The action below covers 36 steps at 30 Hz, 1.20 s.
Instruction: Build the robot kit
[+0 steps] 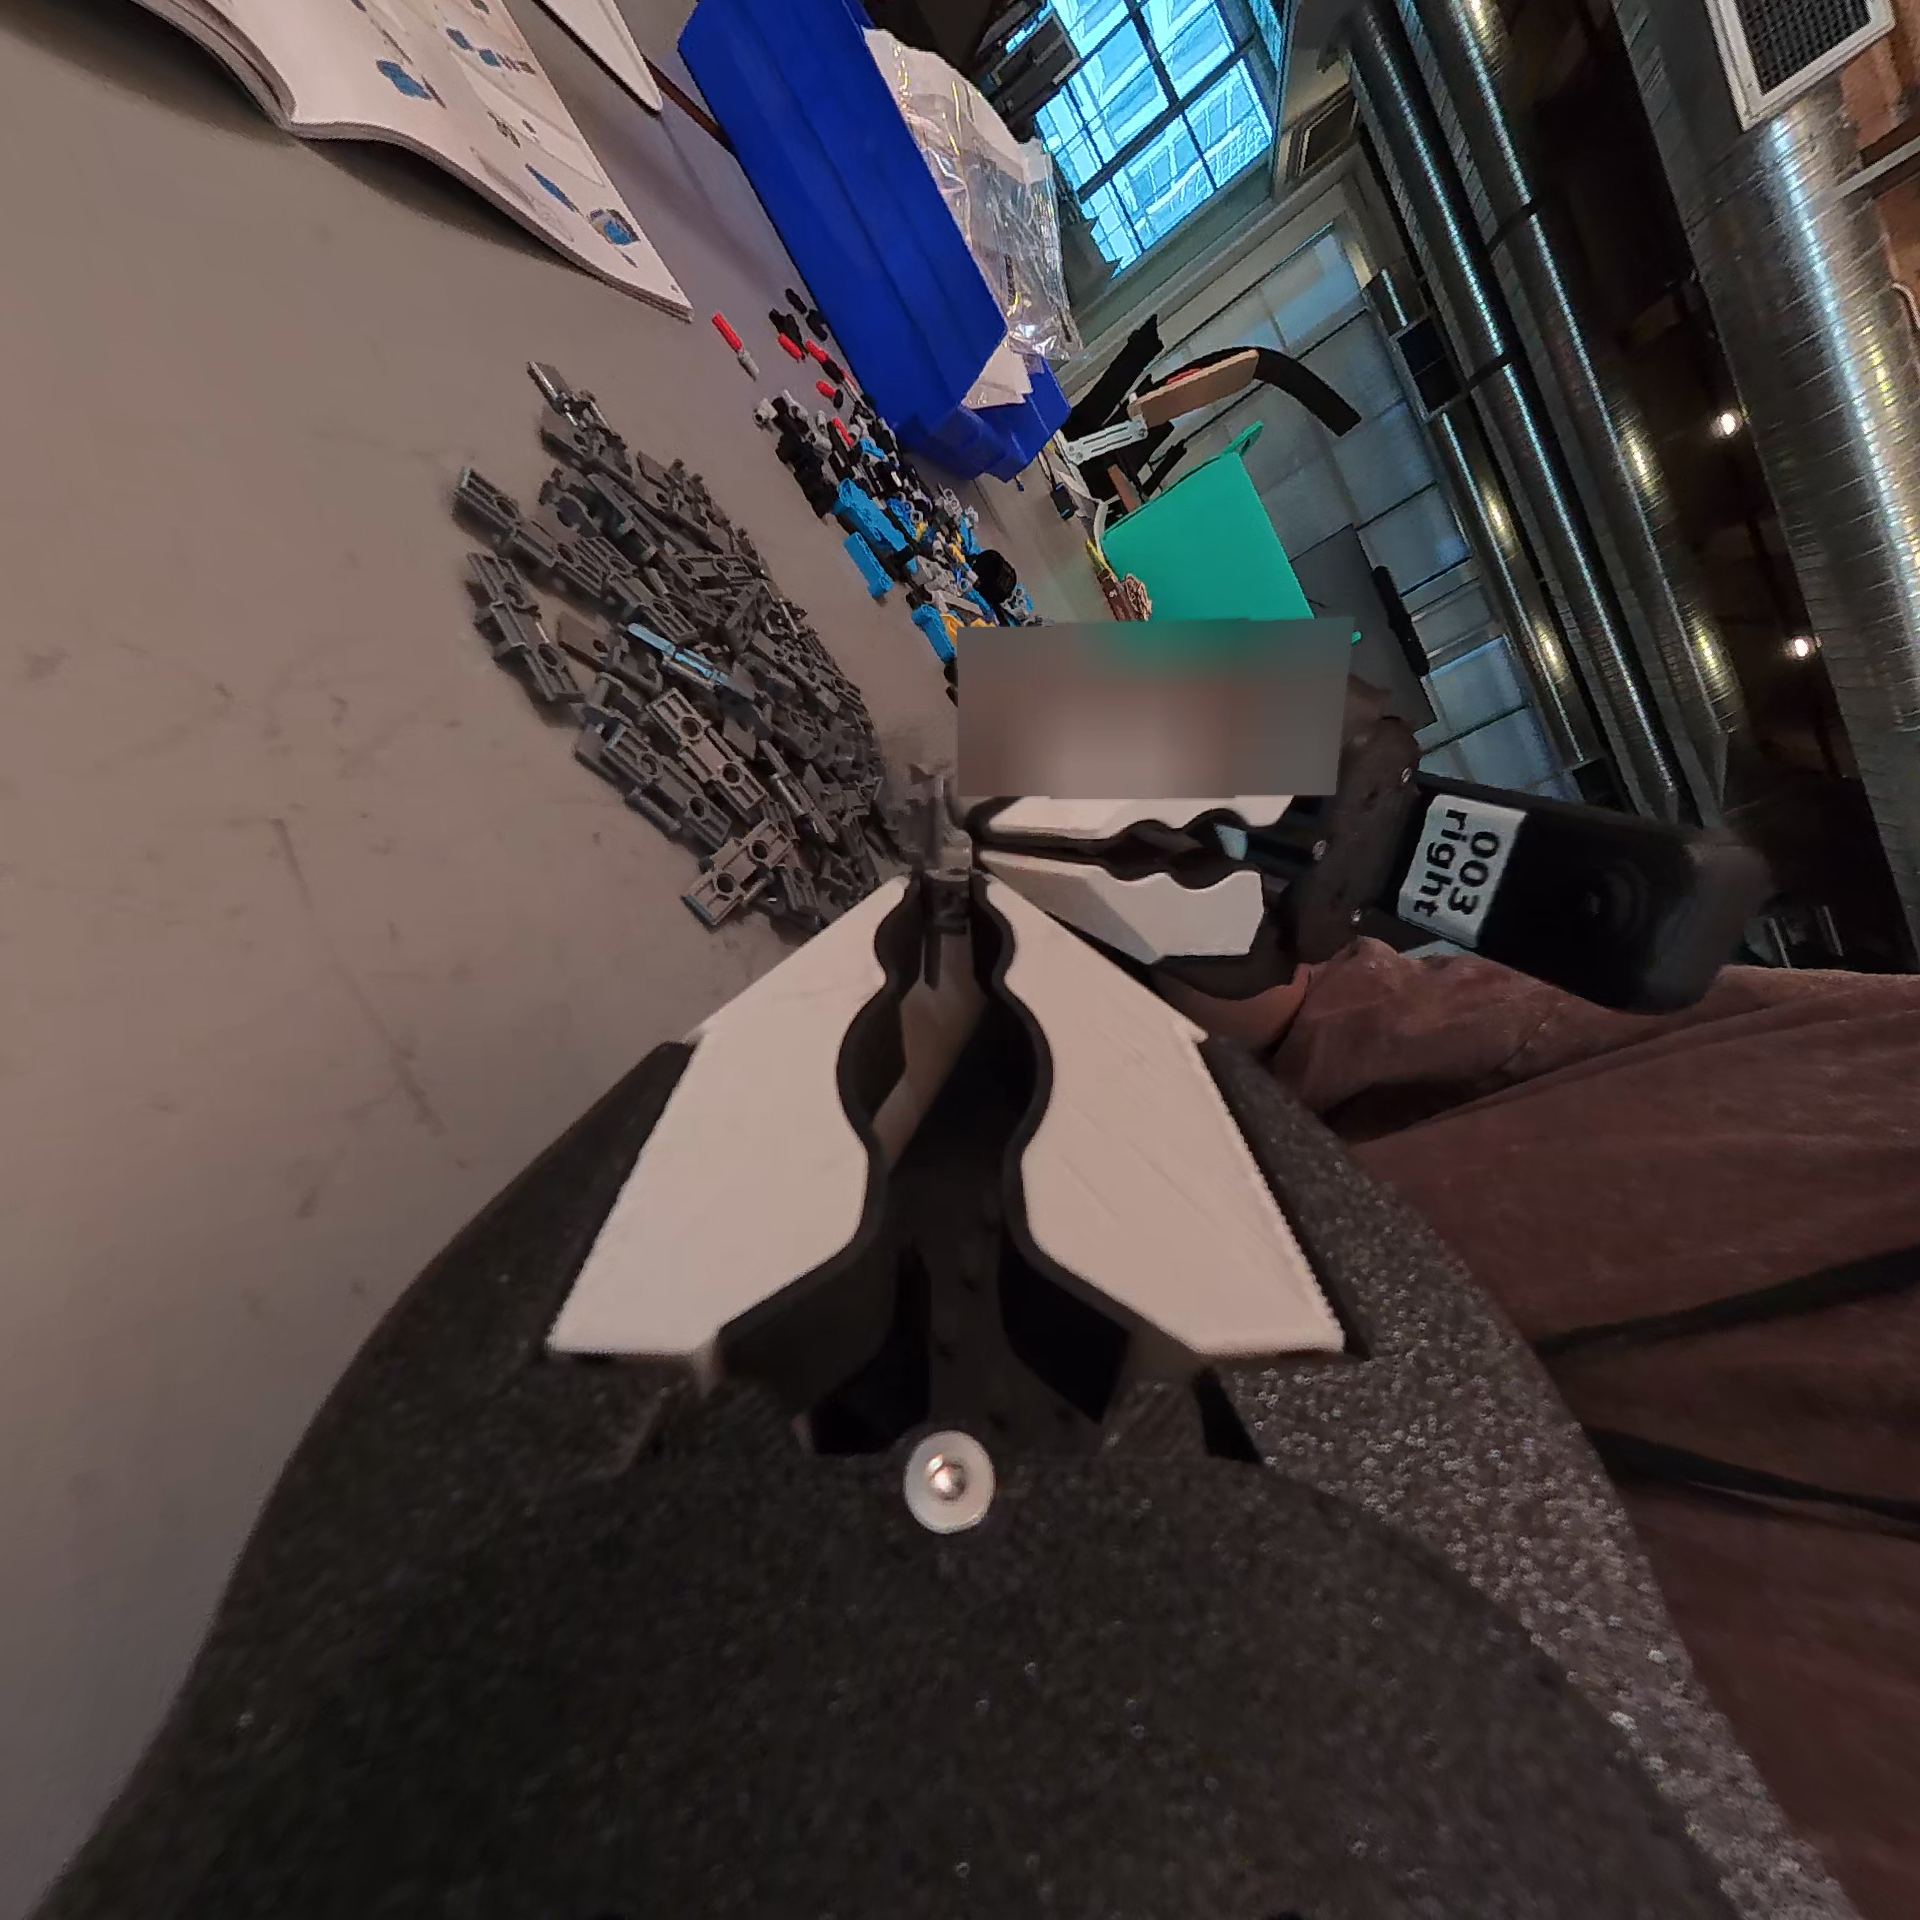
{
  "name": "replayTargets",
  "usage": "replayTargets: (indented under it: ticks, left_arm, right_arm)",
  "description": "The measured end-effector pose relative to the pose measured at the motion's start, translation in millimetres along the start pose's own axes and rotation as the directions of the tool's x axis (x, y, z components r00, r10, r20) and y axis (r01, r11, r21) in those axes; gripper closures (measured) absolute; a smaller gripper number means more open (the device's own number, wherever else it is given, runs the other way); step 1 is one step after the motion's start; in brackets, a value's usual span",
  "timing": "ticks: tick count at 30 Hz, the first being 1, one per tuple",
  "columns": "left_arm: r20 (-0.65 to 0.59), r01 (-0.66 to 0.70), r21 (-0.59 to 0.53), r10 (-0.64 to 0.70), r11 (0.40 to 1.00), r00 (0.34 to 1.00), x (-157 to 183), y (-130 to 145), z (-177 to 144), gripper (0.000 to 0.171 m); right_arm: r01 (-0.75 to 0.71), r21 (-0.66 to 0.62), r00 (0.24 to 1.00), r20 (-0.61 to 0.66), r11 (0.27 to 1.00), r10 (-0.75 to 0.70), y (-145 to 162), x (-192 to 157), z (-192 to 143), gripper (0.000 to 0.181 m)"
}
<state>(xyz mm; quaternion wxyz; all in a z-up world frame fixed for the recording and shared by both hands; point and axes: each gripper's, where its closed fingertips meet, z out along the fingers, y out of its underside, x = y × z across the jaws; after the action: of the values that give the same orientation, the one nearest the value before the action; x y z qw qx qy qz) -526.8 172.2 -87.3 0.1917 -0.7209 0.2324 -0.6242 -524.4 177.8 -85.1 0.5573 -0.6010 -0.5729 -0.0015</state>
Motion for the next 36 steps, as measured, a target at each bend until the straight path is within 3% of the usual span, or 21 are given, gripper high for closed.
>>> replayTargets:
  ticks: [6, 9, 12, 15, 22, 25, 36]
  left_arm:
    - [0.012, 0.008, 0.024, -0.009, 1.000, 1.000, -2.2, -4.6, -6.5, 0.164]
    - [0.099, 0.011, 0.018, -0.013, 1.000, 0.995, -15.7, -5.0, -10.9, 0.164]
    - [0.116, 0.009, 0.034, -0.013, 0.999, 0.993, -16.5, -6.7, -15.8, 0.164]
    - [0.154, -0.027, 0.017, 0.024, 0.999, 0.988, -16.7, -3.6, -20.8, 0.164]
    - [0.186, -0.084, -0.056, 0.093, 0.995, 0.978, -14.3, 11.6, -19.9, 0.164]
    - [0.177, -0.102, -0.090, 0.117, 0.991, 0.977, -11.3, 18.5, -14.6, 0.164]
    - [0.135, -0.105, -0.097, 0.117, 0.990, 0.984, -2.0, 24.3, -13.7, 0.164]
  right_arm:
    - [-0.153, -0.017, 0.983, 0.102, 0.988, 0.154, 15.3, -0.9, -1.2, 0.181]
    - [-0.224, -0.078, 0.963, 0.136, 0.972, 0.233, 29.3, 2.9, -2.0, 0.181]
    - [-0.415, -0.233, 0.848, 0.251, 0.880, 0.466, 54.8, -11.2, 0.3, 0.180]
    - [-0.507, -0.314, 0.739, 0.320, 0.803, 0.592, 53.8, -25.7, -5.4, 0.167]
    - [-0.394, -0.402, 0.697, 0.456, 0.827, 0.553, 49.2, -74.7, -26.2, 0.167]
    - [-0.324, -0.417, 0.732, 0.458, 0.849, 0.504, 53.3, -83.8, -19.1, 0.165]
    - [-0.350, -0.420, 0.683, 0.497, 0.837, 0.535, 46.1, -76.0, -14.6, 0.165]
